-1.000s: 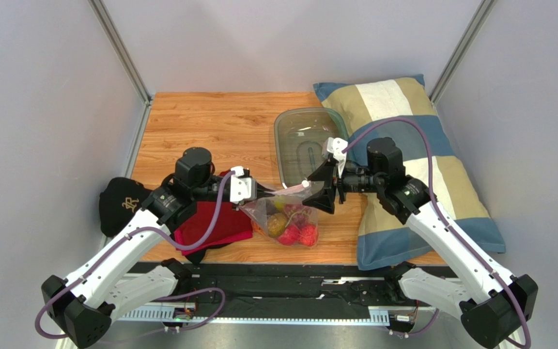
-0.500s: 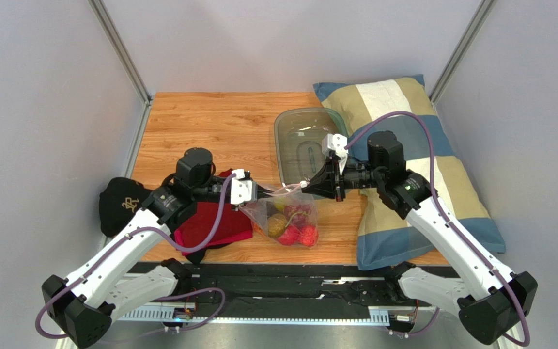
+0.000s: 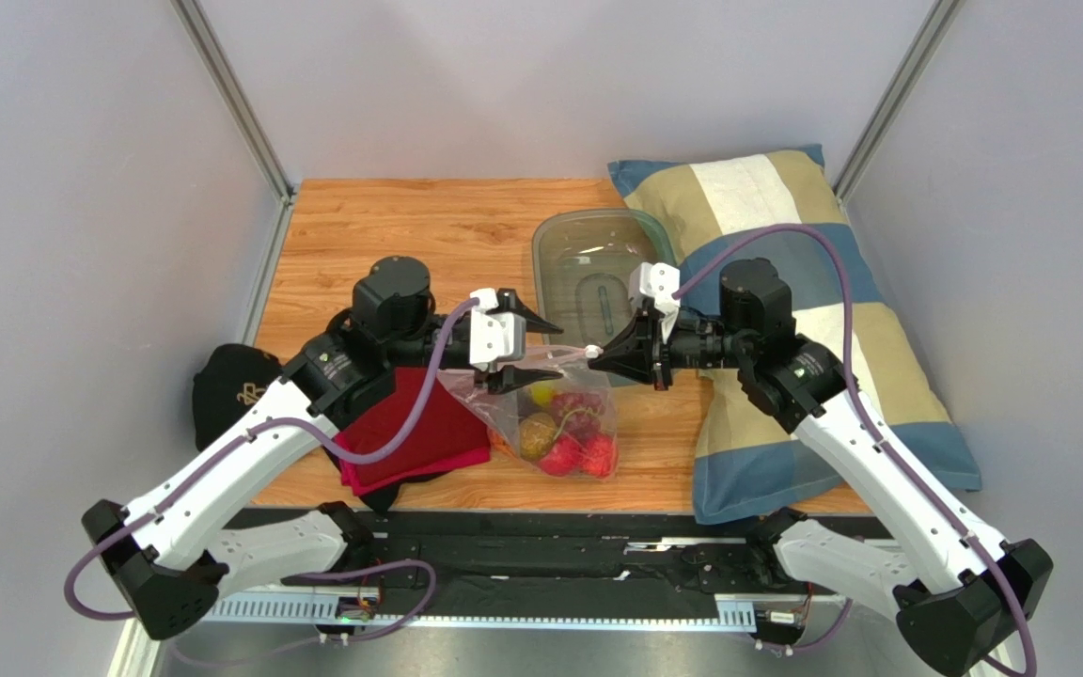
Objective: Place the food in the zip-top bag and seal the zipper
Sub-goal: Zip the zipper food storage bag at the center of the board.
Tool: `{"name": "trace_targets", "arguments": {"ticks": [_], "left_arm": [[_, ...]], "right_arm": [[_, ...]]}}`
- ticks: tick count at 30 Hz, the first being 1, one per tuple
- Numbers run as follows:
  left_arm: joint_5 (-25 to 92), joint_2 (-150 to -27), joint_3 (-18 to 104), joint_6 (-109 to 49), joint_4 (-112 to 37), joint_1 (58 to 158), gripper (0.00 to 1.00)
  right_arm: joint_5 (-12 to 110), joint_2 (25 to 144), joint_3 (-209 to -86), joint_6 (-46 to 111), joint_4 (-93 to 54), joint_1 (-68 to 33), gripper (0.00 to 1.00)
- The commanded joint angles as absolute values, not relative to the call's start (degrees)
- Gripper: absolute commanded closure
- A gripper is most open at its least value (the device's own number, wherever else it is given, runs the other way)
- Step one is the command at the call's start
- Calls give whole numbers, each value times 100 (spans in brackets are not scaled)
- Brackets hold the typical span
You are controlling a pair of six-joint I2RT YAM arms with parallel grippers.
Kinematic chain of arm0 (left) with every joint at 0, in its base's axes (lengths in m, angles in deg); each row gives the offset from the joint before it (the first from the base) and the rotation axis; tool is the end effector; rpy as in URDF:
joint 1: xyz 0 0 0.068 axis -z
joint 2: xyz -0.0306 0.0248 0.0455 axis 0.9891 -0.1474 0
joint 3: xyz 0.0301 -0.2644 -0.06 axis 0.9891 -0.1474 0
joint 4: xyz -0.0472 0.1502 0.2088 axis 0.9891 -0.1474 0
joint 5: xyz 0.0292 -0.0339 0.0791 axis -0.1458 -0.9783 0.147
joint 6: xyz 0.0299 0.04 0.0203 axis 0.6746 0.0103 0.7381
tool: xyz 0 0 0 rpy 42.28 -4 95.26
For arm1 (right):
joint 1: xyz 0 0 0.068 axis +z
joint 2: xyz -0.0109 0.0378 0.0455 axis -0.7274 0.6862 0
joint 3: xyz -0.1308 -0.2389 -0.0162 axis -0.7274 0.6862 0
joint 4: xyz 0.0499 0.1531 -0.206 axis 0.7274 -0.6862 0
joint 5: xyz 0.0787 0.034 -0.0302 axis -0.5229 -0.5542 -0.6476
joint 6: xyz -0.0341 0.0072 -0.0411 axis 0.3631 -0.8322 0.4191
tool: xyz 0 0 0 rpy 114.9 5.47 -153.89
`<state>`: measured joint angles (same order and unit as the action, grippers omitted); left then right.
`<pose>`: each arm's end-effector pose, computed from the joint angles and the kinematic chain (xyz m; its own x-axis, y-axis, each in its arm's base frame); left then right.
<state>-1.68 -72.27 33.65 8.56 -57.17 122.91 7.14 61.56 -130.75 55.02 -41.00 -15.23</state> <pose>0.1507 -0.1652 0.3903 0.2817 0.1923 -0.9400 0.9567 0.0190 0.2906 0.1693 0.1351 0.3649 -0.0479 -0.2334 -0.9712 -0.9917 0.1272 0.0184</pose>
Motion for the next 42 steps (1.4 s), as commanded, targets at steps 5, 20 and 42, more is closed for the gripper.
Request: {"name": "trace_targets", "arguments": {"ticks": [5, 20, 42], "left_arm": [[78, -7923, 4311, 654, -5914, 12863, 41], [448, -8354, 4399, 355, -5862, 13065, 48], [201, -8468, 4540, 100, -6001, 13057, 87]], "right_arm": [[882, 5995, -13206, 5907, -4085, -1424, 100], [1066, 5661, -12978, 6047, -3997, -1292, 100], [1286, 5643, -12899, 6118, -3970, -1221, 100]]}}
